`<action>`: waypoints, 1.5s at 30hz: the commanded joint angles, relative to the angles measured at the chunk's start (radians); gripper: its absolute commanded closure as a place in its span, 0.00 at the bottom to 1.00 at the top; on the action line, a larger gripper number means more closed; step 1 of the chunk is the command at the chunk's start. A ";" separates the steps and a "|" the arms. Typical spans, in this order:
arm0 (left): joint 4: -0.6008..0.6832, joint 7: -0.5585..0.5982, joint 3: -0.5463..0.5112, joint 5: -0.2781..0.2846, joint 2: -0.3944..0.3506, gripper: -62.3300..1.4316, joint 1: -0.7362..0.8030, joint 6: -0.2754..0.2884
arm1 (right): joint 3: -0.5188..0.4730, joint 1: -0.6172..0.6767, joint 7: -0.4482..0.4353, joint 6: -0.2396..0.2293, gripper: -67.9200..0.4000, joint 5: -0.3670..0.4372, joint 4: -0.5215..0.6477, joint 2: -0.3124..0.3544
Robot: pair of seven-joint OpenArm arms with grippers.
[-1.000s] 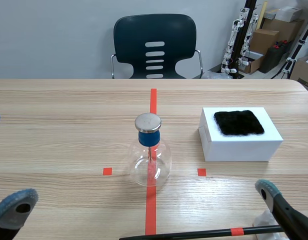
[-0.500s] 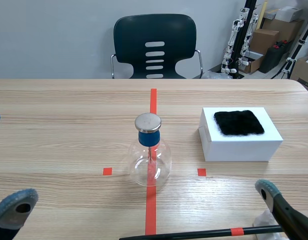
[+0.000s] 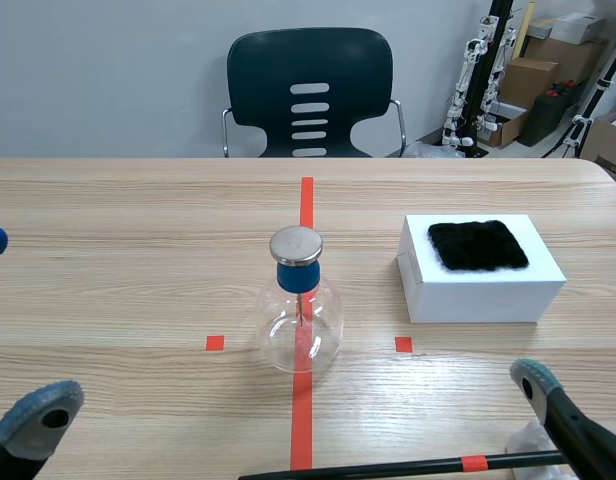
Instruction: Do the electroscope experiment. return to the home posture
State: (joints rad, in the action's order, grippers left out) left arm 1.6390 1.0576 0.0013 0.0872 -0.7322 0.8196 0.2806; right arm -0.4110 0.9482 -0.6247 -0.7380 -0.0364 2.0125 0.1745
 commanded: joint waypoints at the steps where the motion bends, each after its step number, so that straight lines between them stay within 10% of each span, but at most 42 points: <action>1: 0.012 0.014 -0.003 0.007 0.000 0.00 0.000 -0.005 | 0.000 0.002 -0.015 -0.008 0.00 0.015 0.014 0.005; 45: 0.012 -0.011 -0.003 0.127 0.000 0.00 0.000 -0.032 | 0.000 0.002 -0.014 -0.008 0.00 0.015 0.014 0.005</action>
State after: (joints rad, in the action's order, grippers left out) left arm 1.6390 1.0286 0.0013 0.2089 -0.7319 0.8200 0.2470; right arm -0.4110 0.9482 -0.6247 -0.7380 -0.0364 2.0125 0.1749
